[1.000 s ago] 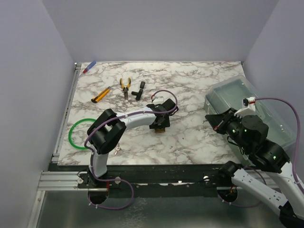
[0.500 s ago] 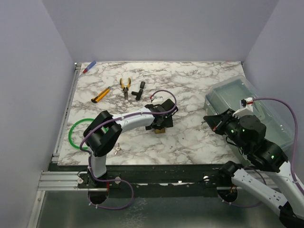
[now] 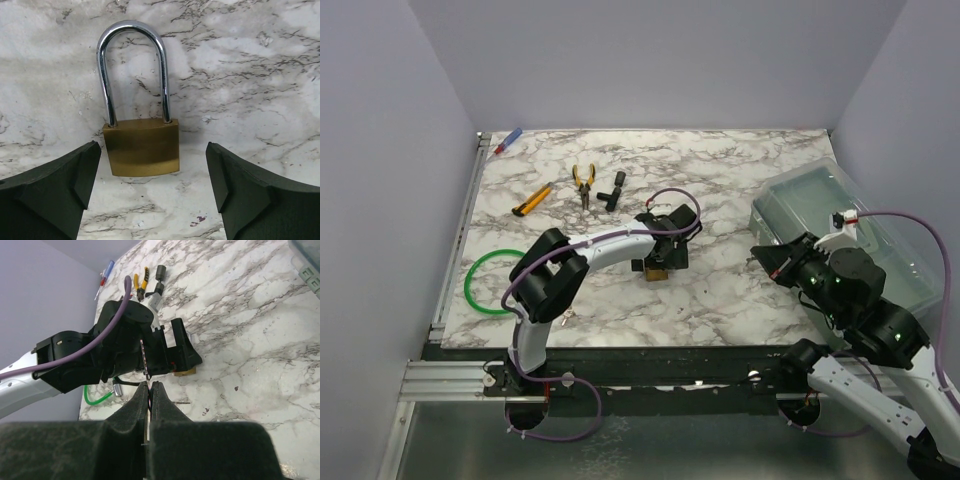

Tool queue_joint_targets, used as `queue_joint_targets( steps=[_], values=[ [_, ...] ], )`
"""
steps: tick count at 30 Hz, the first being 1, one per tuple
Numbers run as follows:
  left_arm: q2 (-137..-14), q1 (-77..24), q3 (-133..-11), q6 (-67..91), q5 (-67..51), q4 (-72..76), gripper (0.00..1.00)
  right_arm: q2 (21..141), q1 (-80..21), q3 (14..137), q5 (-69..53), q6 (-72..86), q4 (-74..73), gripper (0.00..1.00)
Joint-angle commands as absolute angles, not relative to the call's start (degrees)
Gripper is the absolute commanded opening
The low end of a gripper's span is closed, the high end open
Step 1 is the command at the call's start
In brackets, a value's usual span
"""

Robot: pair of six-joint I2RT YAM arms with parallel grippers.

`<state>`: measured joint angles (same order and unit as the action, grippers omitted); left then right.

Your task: Unlock with the key

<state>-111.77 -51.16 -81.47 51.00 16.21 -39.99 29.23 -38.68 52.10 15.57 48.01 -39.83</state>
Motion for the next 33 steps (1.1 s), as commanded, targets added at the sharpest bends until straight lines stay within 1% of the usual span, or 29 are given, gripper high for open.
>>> queue_joint_targets(
  steps=[1,10,14,17,26,29,31,33],
  values=[
    [-113.0,-51.5,-83.1,51.3,16.4,-43.0,0.93,28.3,-38.8,51.3,16.7,48.1,-40.7,0.01],
    [-115.0,-51.5,-82.9,52.6,16.0,-43.5,0.92,28.3,-38.8,50.9,17.0,47.9,-40.6,0.01],
    [-115.5,-51.6,-82.9,52.4,16.8,-43.4,0.89,28.3,-38.8,50.8,16.9,47.8,-40.6,0.00],
    [-116.4,-51.5,-83.2,52.3,16.9,-43.2,0.83,28.4,-38.8,50.8,17.0,47.9,-40.7,0.00],
    [-116.2,-51.5,-81.7,52.7,15.8,-41.4,0.53,28.3,-38.8,51.0,17.3,48.1,-41.1,0.01],
    [-115.2,-51.4,-80.8,52.7,15.5,-40.6,0.45,28.5,-38.8,50.8,17.0,48.3,-40.9,0.01],
    [-114.2,-51.5,-80.6,52.4,15.3,-40.4,0.32,28.8,-38.8,50.8,16.8,48.3,-40.7,0.00],
    [-113.0,-51.4,-80.7,51.8,14.9,-40.3,0.23,29.1,-38.8,50.8,16.4,48.3,-40.3,0.01]
  ],
)
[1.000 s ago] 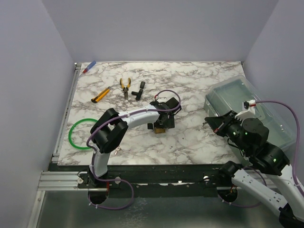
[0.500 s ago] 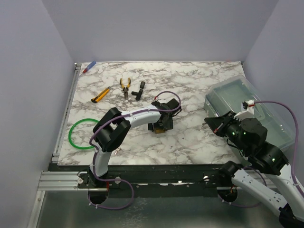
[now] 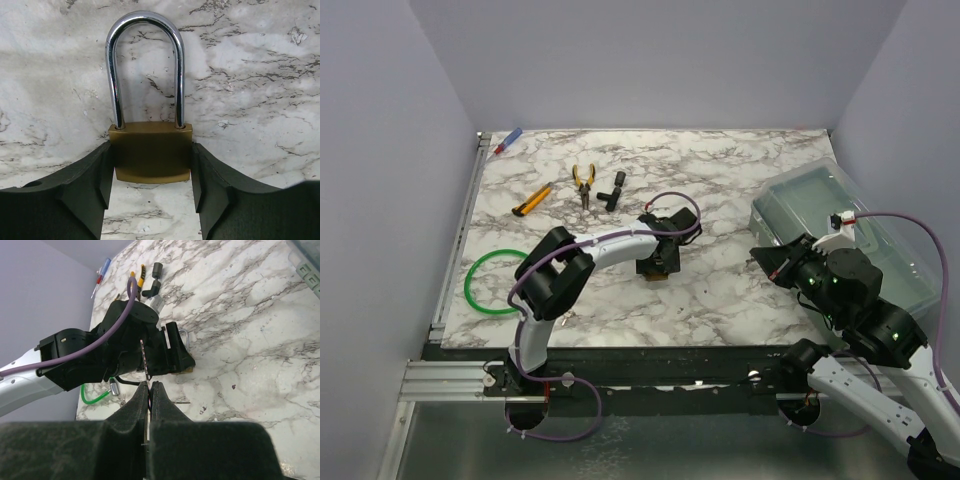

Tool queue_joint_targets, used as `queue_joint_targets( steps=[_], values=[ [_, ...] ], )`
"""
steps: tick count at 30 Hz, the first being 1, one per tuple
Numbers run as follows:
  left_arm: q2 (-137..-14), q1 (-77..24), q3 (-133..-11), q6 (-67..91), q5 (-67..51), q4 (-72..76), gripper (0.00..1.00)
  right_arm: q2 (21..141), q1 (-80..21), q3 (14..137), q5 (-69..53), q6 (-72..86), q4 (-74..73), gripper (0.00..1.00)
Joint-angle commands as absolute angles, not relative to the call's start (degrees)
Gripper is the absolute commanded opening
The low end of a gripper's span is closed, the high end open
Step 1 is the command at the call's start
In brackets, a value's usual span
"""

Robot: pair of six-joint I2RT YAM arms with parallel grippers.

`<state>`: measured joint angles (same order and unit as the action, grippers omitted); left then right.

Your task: Unlock with the key

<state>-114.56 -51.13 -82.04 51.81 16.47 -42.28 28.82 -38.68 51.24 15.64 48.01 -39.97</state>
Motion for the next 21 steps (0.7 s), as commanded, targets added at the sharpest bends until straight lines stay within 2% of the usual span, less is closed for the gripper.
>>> queue_joint_targets(
  steps=[1,3,4,11,21],
  values=[
    [-112.4,-51.3,-80.8,51.5,14.6,-40.3,0.18,29.2,-38.8,50.8,16.2,48.2,-40.0,0.00],
    [-110.9,-51.0,-80.9,51.1,14.0,-40.2,0.09,29.3,-38.8,50.7,16.0,48.0,-39.5,0.00],
    [-110.2,-50.8,-81.0,50.9,13.6,-40.2,0.01,29.5,-38.8,50.8,15.8,47.9,-39.3,0.00],
    [-104.2,-48.7,-81.5,50.3,9.9,-40.1,0.00,31.1,-38.8,50.9,14.9,48.2,-37.9,0.01],
    [-97.8,-43.5,-83.0,50.1,-2.8,-39.8,0.00,33.6,-38.8,50.5,12.1,47.8,-34.8,0.01]
  ],
)
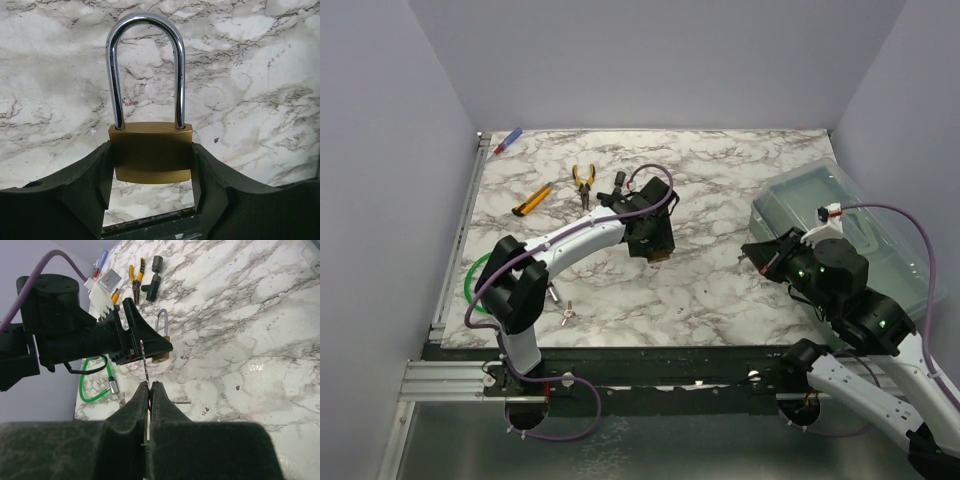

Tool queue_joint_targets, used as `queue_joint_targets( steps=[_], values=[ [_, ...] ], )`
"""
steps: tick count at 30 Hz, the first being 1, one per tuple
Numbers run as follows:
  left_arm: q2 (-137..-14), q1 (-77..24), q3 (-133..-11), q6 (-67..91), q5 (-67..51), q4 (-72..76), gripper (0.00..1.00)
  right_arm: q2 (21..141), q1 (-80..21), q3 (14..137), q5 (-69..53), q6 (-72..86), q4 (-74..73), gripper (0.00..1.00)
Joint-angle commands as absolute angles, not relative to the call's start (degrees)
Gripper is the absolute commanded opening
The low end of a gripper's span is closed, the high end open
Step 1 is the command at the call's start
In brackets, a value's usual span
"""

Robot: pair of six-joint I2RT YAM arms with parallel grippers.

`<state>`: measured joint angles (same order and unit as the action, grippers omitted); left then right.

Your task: Unlock with the key

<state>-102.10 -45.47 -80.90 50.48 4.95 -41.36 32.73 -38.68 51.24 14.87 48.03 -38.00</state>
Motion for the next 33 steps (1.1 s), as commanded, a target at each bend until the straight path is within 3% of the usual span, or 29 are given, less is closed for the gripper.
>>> queue_joint_targets(
  steps=[1,17,33],
  values=[
    [-97.1,-43.0,-83.2,50.3,-3.9,-39.7,0.00,33.9,-38.8,50.3,11.4,47.6,-34.2,0.01],
    [-91.0,-37.2,-82.2,54.9,-10.1,-36.0,0.00,39.4,-38.8,42.5,-0.4,43.4,-19.3,0.00],
    [-87.0,-36.4,-78.0,58.7,-4.4,-29.2,0.00,53.7,-38.8,39.1,-11.0,44.0,-6.6,0.00]
  ],
)
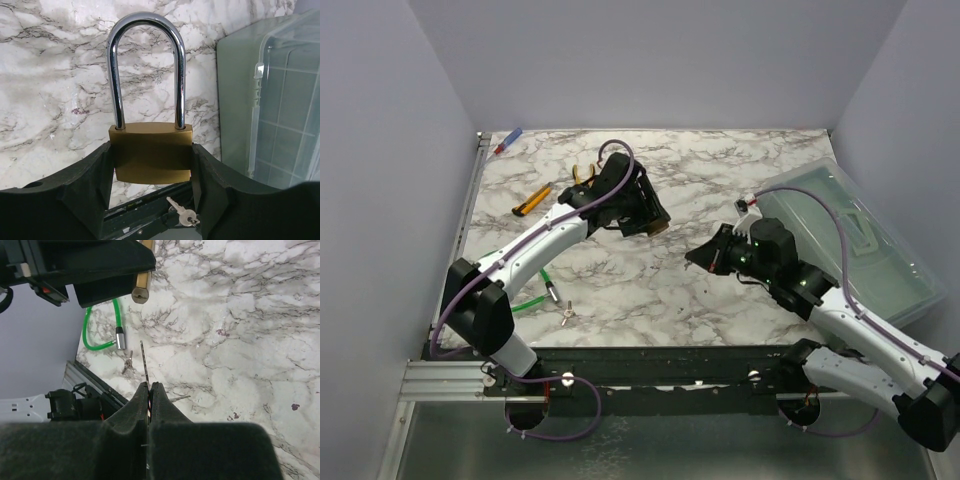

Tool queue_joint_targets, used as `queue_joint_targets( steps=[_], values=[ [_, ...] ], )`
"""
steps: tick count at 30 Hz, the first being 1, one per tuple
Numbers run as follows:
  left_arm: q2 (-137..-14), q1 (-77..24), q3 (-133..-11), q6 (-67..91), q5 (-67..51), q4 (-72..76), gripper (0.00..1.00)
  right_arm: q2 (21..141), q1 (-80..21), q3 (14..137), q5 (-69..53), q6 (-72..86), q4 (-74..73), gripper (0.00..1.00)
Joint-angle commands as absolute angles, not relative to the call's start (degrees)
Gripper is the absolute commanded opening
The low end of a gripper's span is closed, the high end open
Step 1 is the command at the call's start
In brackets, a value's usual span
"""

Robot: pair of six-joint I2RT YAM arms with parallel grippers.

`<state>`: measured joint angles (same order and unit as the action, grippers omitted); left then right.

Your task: Unlock with the key

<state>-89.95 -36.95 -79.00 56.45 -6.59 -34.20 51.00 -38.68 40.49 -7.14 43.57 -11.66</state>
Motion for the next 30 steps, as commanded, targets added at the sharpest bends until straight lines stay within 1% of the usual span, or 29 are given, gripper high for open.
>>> queue_joint_targets(
  steps=[1,14,30],
  values=[
    [-87.0,-36.3,-77.9,58.7,-4.3,-28.8,0.00,54.6,-38.8,39.1,-11.3,43.9,-6.1,0.01],
    [-86.5,-35.9,-77.1,61.3,-4.7,-26.4,0.00,65.1,-38.8,41.2,-12.9,42.1,-1.1,0.00],
    [-84.3,-36.0,-74.4,62.4,-4.3,-24.3,0.00,68.0,-38.8,43.8,-15.9,39.3,1.2,0.01]
  ],
)
